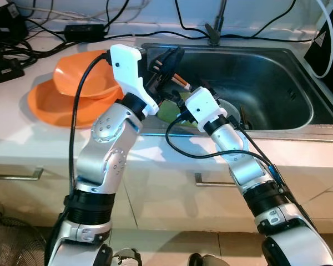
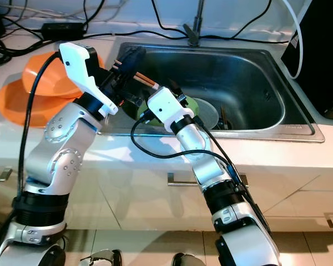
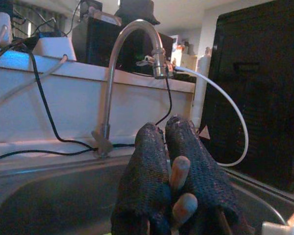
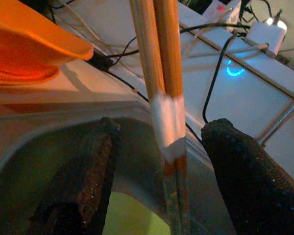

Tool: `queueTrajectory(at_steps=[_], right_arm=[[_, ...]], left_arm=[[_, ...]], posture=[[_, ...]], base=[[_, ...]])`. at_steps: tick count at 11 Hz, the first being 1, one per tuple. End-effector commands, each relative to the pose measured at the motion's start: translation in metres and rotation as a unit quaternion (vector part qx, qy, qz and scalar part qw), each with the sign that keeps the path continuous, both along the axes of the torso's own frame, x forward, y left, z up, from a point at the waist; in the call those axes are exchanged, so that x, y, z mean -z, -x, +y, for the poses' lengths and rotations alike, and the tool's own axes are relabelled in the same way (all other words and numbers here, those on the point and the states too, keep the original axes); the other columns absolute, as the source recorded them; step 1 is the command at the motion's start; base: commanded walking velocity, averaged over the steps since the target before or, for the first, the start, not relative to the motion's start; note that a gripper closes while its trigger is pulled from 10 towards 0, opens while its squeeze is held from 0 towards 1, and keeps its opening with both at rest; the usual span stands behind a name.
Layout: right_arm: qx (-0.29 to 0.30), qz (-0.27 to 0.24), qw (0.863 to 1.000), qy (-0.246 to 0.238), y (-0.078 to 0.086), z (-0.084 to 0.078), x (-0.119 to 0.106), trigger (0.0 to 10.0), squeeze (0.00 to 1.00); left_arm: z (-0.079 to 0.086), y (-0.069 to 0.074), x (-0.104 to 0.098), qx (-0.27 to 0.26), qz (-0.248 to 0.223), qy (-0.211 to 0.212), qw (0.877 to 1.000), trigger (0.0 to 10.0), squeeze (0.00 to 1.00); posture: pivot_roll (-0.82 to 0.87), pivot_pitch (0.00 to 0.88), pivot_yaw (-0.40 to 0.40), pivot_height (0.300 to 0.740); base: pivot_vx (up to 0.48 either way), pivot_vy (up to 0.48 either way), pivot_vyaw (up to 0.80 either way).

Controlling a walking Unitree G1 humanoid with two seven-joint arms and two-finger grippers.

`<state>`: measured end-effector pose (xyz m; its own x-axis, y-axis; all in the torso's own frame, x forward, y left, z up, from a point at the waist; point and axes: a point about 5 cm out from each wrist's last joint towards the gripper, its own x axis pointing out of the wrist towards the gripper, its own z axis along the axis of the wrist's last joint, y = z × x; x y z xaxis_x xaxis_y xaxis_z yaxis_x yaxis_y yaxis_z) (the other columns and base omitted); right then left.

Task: Kitchen organization

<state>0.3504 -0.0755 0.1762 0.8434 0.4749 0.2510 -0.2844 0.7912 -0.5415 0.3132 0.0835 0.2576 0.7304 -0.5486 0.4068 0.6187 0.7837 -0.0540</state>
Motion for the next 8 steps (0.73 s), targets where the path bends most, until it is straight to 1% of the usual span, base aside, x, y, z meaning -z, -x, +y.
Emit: queueTrajectory(at_steps=[1,2,8], right_arm=[[0.004,-0.008,1.0,-0.002,-0.0024,-0.0002,-0.0043,10.0,0.0],[0.004,-0.011,1.0,-0.01,-0.0029,-0.0005,-0.006,0.0,0.0],[0.004,-0.007,1.0,-0.02,-0.0027,-0.0016,-0.0027,0.0,0.0]], left_arm=[[-0.0024,0.004,-0.0004,0.014,-0.002,-0.005,1.0,10.0,0.0],[-0.0019,0.0041,-0.0004,0.012,-0.001,-0.006,1.0,10.0,0.0],[0.0005,0.003,-0.0004,0.007,0.007,0.0,1.0,10.0,0.0]], posture=[[0.12,0.043,-0.01,0.74],[0.12,0.041,-0.011,0.74],[0.12,0.065,-0.012,0.74]], base=[[0.0,0.0,0.0],[0.0,0.0,0.0],[0.0,0.0,0.0]])
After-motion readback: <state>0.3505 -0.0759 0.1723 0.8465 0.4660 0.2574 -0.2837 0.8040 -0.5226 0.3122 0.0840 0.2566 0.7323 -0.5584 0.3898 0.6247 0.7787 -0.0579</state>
